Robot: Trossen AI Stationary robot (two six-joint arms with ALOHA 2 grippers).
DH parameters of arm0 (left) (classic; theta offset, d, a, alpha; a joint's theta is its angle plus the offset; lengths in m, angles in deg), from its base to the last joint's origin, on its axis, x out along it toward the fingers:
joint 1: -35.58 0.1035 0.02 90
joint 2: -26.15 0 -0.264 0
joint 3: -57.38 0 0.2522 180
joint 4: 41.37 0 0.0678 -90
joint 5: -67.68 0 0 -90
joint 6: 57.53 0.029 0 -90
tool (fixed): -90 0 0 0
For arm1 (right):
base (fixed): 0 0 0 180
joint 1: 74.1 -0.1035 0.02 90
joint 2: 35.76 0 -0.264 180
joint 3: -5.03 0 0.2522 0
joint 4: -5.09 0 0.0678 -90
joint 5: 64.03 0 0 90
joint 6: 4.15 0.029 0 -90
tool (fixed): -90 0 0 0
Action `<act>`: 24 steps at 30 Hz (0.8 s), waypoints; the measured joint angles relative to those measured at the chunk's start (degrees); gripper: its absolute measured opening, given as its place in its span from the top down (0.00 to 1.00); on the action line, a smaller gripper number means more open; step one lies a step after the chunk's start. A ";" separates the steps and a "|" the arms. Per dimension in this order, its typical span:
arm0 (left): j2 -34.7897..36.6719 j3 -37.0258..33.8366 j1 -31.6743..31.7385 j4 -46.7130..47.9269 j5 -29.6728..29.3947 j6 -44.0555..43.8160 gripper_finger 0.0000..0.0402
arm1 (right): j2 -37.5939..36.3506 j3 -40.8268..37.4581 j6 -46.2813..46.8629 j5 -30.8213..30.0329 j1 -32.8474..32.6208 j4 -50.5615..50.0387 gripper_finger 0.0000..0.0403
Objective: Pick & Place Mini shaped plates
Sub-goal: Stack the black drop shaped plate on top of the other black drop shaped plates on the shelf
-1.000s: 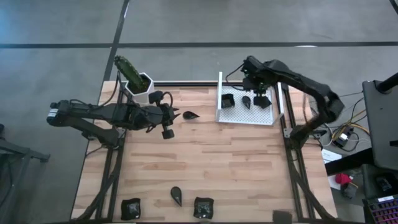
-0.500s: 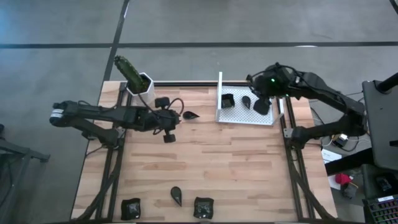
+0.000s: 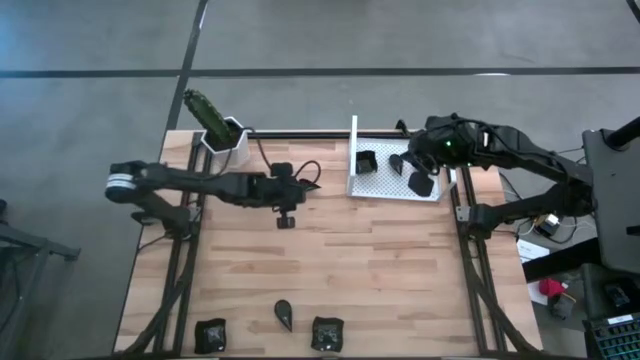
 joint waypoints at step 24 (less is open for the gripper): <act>-16.68 -1.15 10.80 -11.50 4.51 3.65 0.81 | 0.23 -0.11 -0.20 -0.18 -0.38 -0.21 0.98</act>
